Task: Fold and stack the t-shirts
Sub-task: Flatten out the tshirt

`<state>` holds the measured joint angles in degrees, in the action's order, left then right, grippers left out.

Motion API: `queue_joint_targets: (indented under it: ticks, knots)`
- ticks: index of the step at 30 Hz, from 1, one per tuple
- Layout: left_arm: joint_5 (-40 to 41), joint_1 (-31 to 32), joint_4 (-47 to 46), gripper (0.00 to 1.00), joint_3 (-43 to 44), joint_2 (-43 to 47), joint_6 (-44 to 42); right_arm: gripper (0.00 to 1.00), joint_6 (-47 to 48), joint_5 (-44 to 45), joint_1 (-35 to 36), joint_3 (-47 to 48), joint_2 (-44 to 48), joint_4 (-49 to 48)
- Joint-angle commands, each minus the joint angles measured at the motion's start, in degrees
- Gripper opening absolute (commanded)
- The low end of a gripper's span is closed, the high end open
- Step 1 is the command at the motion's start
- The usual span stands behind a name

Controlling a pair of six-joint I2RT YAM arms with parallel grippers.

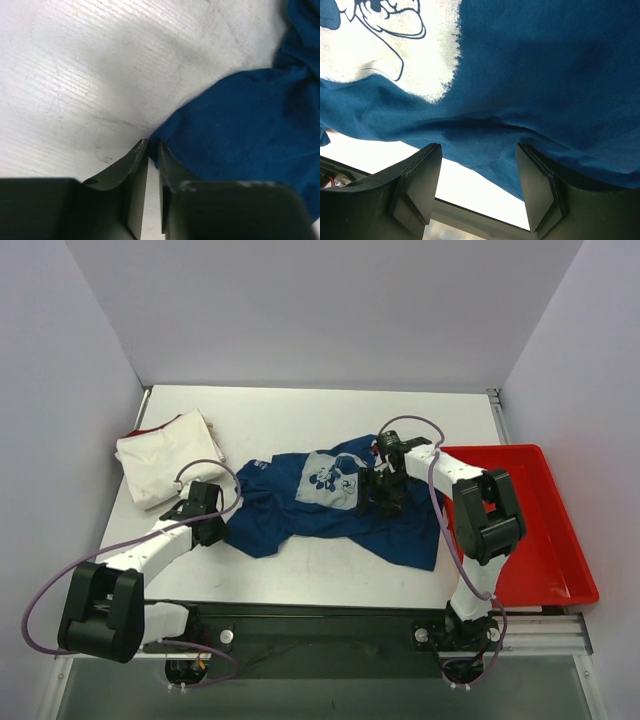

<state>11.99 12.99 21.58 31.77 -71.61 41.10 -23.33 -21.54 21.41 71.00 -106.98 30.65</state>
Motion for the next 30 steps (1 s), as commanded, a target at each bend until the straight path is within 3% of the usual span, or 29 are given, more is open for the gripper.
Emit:
queue_joint_targets:
  ticks: [1, 3, 4, 9, 14, 21, 30]
  knots:
    - [-2.67, -0.34, -2.07, 0.20, -0.83, -2.12, -0.59, 0.61, 0.74, -0.52, -0.49, 0.45, 1.42, 3.27]
    - [-4.16, -0.42, -3.56, 0.10, -1.44, -2.74, -0.59, 0.61, 1.01, -0.35, -0.49, 0.45, 1.42, 3.45]
    - [-4.69, -0.51, -3.91, 0.01, -1.45, -2.83, -0.58, 0.61, 1.10, -0.17, -0.49, 0.45, 1.51, 3.45]
    - [-5.75, -3.40, -0.94, 0.00, 2.67, -0.03, -1.37, 0.61, 1.45, 2.11, -0.49, 0.72, 3.08, 5.81]
    - [-8.90, -12.71, 1.97, 0.00, 8.65, 6.74, -3.04, 0.61, 1.27, 6.94, -1.19, -4.99, 9.93, 7.22]
    - [-11.99, -23.96, 5.22, 0.00, 10.51, 9.82, -5.07, 0.61, -0.92, 10.72, -1.19, -17.11, 21.09, 8.46]
    - [-13.92, -24.68, 5.75, 0.00, 11.56, 8.87, -5.42, 0.60, -3.03, 10.03, 0.03, -27.48, 32.34, 11.71]
